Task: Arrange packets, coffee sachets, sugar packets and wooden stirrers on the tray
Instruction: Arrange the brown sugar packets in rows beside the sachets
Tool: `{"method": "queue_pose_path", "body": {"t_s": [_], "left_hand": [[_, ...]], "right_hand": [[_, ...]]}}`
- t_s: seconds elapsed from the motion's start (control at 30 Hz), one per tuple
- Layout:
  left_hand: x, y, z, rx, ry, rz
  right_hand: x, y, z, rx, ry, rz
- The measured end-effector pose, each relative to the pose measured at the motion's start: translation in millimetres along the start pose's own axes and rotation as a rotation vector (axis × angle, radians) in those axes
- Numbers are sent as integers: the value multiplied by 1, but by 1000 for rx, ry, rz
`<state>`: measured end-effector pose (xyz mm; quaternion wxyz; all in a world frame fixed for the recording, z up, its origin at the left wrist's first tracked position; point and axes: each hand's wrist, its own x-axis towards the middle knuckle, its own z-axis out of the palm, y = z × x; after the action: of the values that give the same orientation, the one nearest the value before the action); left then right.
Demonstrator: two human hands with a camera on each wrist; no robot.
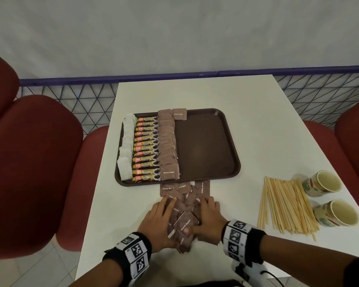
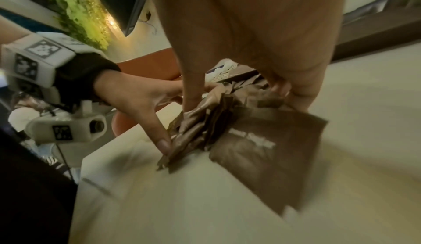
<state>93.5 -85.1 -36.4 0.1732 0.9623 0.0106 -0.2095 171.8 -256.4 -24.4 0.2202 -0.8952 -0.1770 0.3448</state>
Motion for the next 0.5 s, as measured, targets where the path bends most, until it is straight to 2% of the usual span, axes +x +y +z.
{"method": "queue_pose_path", "body": {"t_s": [0.23,0.5], "left_hand": [[4,3,2,-85,26,-36],[10,8,1,-146,37,-81]], "right_hand": [[8,-17,7,26,6,17],[8,-27,13,101,-43,-98]]}}
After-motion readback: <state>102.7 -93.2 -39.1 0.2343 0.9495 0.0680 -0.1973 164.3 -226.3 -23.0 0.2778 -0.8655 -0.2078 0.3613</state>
